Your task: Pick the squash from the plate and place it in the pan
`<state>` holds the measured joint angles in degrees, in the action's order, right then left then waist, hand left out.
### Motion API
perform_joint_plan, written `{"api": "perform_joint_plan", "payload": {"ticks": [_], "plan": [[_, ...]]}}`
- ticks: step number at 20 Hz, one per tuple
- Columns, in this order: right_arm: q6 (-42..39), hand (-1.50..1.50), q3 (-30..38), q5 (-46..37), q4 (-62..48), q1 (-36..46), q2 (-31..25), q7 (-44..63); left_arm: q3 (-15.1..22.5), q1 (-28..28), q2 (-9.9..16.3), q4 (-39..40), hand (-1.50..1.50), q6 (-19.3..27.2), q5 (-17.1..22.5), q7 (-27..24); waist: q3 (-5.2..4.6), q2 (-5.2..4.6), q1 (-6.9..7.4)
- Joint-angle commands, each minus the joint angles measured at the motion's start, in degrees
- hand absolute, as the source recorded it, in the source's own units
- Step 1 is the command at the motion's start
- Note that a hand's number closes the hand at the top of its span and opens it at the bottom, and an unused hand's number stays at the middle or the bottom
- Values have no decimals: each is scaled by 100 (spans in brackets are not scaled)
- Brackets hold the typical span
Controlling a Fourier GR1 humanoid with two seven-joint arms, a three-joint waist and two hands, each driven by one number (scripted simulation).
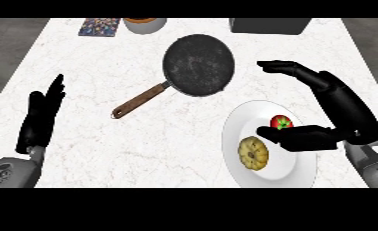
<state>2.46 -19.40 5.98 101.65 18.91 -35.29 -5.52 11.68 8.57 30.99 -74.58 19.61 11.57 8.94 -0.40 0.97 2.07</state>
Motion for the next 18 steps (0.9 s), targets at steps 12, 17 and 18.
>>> {"api": "perform_joint_plan", "payload": {"ticks": [12,17,18], "plan": [[-73,-150,-1069,-2234,701,-955,-178,-900,-178,-274,-15,-103,0,-124,-170,360,36,-71,-210],[-633,-150,-1393,-3447,1592,-569,-969,716,-318,-93,78,123,0,-300,-46,386,11,-27,-290],[-708,-150,-1638,-3764,1792,-685,-1010,986,-389,-270,156,250,0,-404,-53,75,6,-23,-296]]}}
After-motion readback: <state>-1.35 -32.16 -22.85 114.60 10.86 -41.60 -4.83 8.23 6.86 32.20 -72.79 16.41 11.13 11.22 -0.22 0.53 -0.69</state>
